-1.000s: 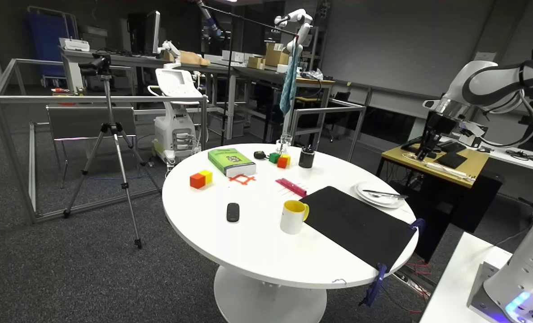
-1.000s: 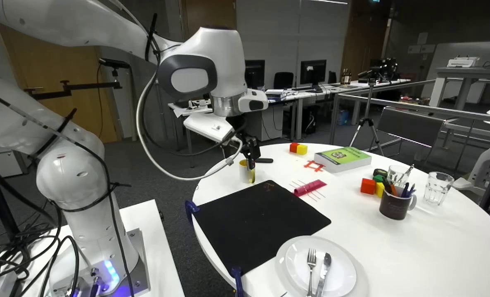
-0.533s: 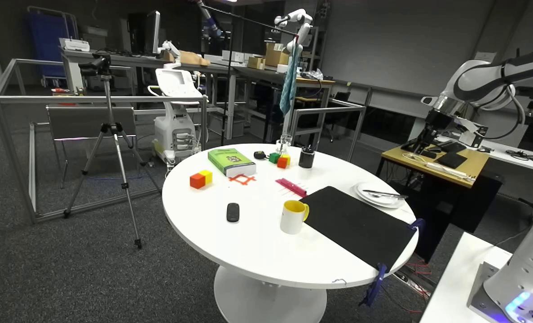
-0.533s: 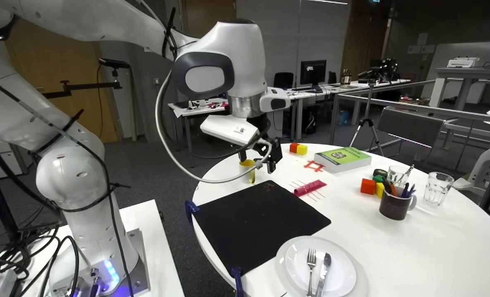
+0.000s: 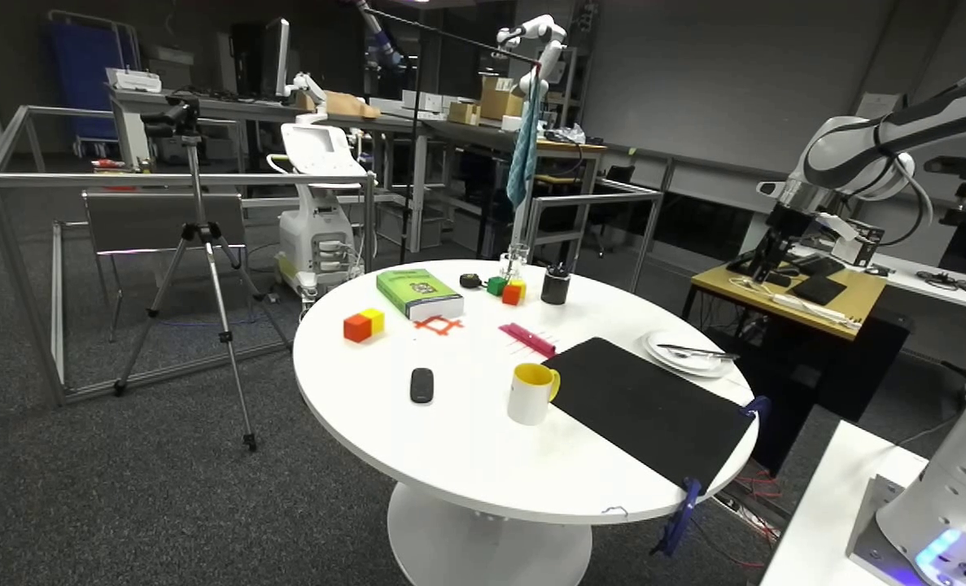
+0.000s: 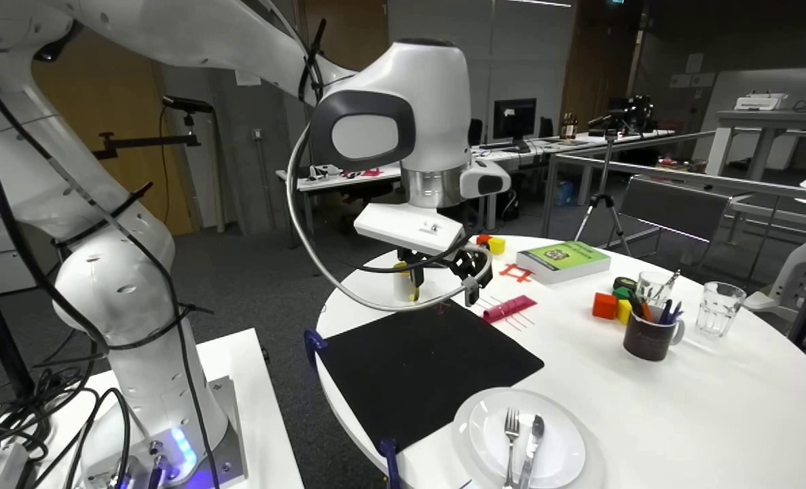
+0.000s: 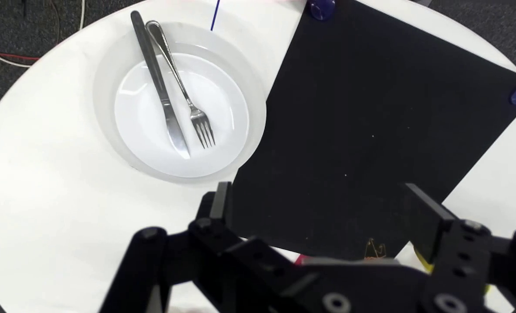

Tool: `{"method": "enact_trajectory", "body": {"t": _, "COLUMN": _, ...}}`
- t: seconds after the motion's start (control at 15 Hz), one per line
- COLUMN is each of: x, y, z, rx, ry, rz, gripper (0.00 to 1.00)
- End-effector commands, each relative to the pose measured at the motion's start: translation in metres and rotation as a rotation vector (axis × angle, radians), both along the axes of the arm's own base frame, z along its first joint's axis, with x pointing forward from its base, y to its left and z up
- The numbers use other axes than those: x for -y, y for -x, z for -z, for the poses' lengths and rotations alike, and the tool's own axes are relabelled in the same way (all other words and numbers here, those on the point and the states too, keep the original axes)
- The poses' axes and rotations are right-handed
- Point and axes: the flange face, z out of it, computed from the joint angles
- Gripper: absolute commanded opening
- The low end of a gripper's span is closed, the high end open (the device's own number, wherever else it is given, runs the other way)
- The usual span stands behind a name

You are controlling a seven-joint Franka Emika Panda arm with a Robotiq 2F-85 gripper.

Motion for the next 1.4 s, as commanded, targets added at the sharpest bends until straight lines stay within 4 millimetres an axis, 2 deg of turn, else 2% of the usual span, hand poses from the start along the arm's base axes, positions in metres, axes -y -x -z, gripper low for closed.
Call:
{"method": "enact_trajectory", "body": {"t": 0.0, "x": -0.001, "y": 0.000, "z": 0.000, "rx": -0.002, "ry": 0.001, "rz": -0.002, "gripper": 1.00}}
{"method": "enact_trajectory", "body": {"t": 0.6, "x": -0.003, "y": -0.001, "z": 0.001, "rx": 0.005, "ry": 0.014, "rz": -0.029, "gripper": 1.00}}
{"method": "enact_trajectory", "body": {"t": 0.8, "x": 0.001, "y": -0.008, "z": 0.020, "rx": -0.016, "ry": 0.045, "rz": -0.069, "gripper": 1.00}}
{"method": "enact_trajectory", "body": {"t": 1.33, "x": 0.025, "y": -0.028, "z": 0.085, "rx": -0.052, "ry": 0.115, "rz": -0.120, "gripper": 1.00}}
